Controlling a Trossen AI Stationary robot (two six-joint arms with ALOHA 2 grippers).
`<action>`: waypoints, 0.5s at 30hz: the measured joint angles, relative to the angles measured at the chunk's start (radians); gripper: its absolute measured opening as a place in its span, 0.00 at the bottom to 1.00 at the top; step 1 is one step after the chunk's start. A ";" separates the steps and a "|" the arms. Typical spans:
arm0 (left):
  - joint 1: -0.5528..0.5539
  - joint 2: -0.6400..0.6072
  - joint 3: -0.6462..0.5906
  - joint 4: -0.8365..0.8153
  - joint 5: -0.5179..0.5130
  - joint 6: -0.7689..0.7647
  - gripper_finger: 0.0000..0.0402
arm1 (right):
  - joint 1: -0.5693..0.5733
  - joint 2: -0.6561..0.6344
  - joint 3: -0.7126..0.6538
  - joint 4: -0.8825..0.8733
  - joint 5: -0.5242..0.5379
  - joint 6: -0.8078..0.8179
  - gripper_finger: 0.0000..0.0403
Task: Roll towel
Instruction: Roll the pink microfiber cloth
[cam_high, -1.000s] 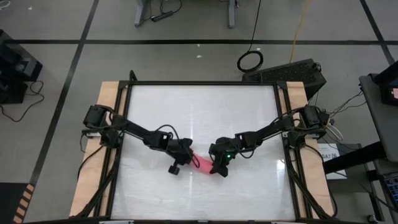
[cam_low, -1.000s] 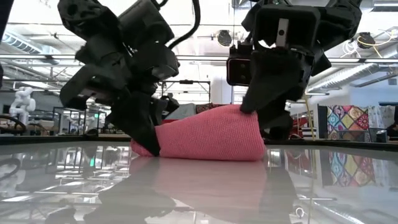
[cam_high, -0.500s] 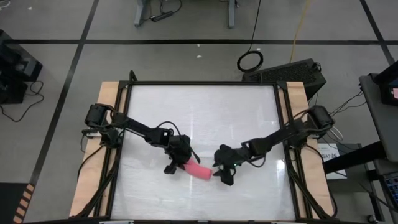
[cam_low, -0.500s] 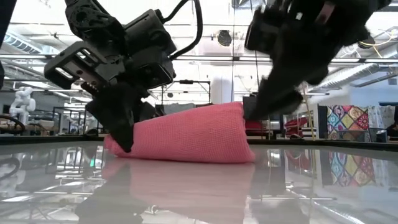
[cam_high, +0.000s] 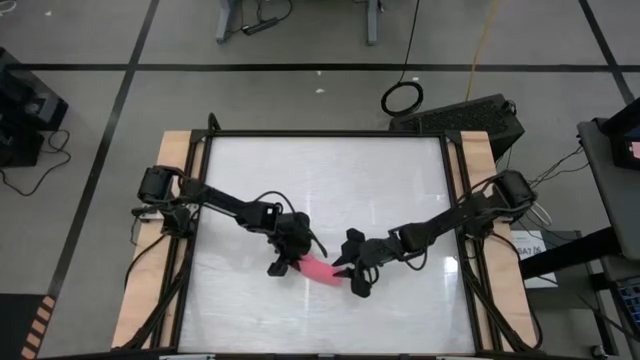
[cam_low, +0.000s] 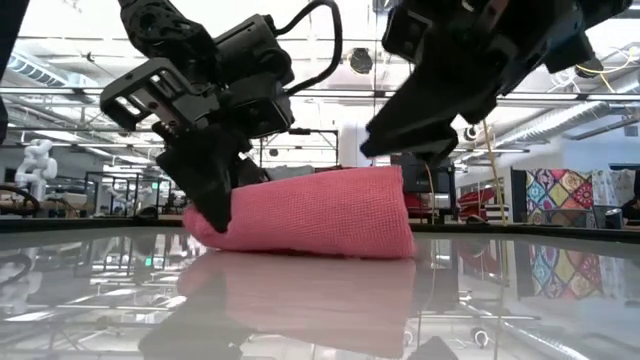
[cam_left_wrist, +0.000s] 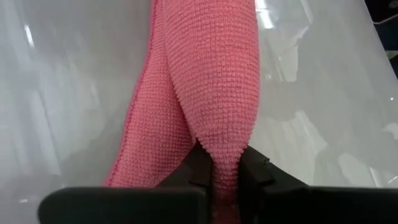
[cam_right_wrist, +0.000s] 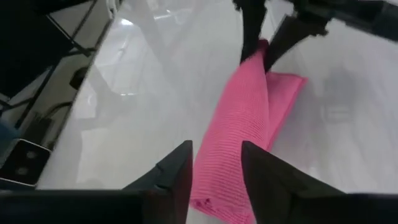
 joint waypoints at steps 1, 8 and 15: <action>0.003 0.000 0.005 -0.005 -0.001 0.000 0.09 | -0.004 0.006 0.000 -0.002 0.000 0.000 0.30; 0.010 0.000 0.014 -0.012 -0.001 0.000 0.09 | -0.016 0.071 0.000 -0.029 -0.006 0.042 0.18; 0.010 -0.001 0.014 -0.007 -0.038 -0.002 0.10 | 0.024 0.085 0.000 -0.031 -0.006 0.085 0.06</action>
